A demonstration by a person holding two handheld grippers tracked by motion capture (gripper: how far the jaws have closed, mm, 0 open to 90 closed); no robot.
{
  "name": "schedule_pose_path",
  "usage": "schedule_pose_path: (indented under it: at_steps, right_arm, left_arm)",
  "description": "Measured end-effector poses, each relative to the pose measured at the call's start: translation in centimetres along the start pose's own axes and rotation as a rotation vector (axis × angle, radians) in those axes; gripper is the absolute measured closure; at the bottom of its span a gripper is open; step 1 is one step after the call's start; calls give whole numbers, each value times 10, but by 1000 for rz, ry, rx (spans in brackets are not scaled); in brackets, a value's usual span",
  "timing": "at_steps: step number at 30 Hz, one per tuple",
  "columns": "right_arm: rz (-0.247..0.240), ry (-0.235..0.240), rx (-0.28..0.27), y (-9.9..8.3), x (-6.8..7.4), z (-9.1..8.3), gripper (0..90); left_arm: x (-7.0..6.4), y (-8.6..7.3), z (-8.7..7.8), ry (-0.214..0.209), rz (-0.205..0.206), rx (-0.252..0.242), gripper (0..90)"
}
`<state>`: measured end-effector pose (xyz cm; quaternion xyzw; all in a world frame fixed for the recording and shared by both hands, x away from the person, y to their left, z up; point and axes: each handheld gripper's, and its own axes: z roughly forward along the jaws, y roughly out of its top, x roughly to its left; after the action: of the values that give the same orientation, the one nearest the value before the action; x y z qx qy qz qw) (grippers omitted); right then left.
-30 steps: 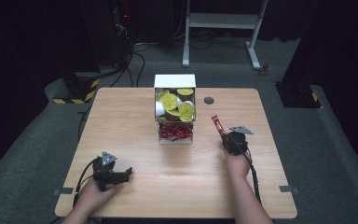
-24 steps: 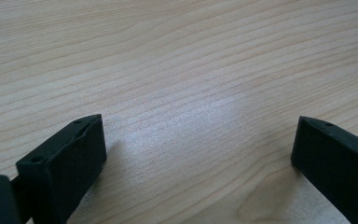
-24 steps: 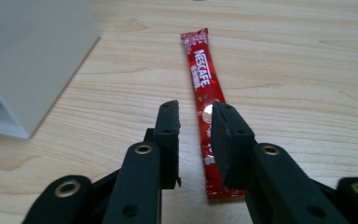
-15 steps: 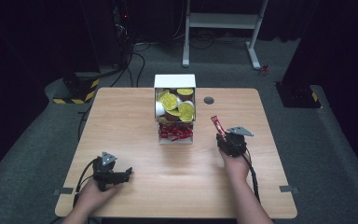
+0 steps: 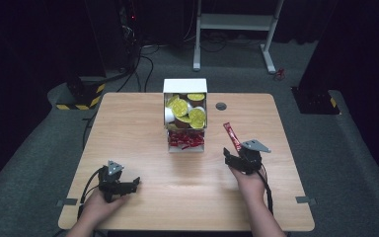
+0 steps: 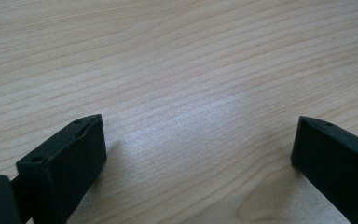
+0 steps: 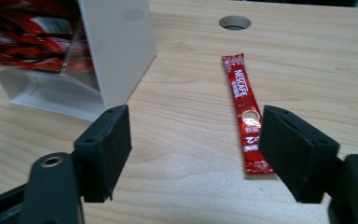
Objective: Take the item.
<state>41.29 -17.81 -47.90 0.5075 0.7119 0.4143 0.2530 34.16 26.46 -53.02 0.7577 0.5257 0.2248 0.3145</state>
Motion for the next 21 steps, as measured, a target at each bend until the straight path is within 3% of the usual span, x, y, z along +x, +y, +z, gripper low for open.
schedule_pose_path:
  at_steps: [4,9,13,17,21]
  right_arm:
    - [19,27,-1,-4,5,-12,220]
    - [-5,31,27,-18,14,-24,209]
    - [-7,54,73,-41,15,-26,202]
    - [-26,23,164,-63,16,-28,166]
    - [-76,-4,221,-73,17,-29,153]
  left_arm:
    - [0,0,0,2,4,0,35]
    - [0,0,0,0,2,0,35]
    - [0,0,0,0,1,0,35]
    - [0,0,0,-1,1,2,35]
    - [0,0,0,-1,-6,-5,35]
